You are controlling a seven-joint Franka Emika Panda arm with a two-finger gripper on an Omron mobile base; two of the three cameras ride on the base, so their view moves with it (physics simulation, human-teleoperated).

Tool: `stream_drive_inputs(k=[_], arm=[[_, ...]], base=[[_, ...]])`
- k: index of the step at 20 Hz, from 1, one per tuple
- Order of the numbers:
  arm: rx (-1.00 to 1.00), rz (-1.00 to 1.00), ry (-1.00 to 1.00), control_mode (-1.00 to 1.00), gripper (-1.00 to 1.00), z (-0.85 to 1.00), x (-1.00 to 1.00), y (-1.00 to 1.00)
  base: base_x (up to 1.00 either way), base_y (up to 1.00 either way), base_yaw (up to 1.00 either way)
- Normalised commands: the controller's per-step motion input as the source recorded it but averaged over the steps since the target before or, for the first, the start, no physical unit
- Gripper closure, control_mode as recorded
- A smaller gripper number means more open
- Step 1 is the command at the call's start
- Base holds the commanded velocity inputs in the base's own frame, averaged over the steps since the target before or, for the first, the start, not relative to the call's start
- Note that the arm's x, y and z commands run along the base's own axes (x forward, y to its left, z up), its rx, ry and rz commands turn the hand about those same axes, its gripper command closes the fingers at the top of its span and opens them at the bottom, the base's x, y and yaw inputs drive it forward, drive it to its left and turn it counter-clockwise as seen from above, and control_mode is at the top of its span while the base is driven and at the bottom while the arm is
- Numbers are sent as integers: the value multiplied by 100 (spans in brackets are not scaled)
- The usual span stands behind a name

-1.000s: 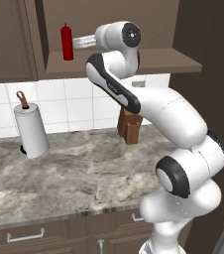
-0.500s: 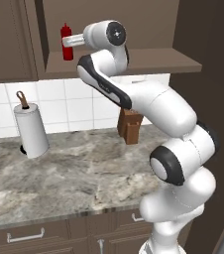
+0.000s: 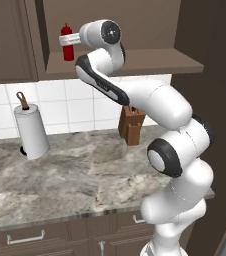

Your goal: Collect the paprika, ketchup, and shaker from the cabinet and place them next to the stove.

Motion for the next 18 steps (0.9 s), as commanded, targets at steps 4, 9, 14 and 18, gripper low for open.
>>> stream_drive_inputs(k=[4, 9, 14, 18], arm=[[0, 0, 2, -100, -100, 0, 29, 16], [0, 0, 4, -100, -100, 0, 28, 16], [0, 0, 4, -100, -100, 0, 31, 25], [0, 0, 3, -100, -100, -1, 27, 28]], base=[[0, 0, 0], [0, 0, 0], [0, 0, 0], [0, 0, 0]])
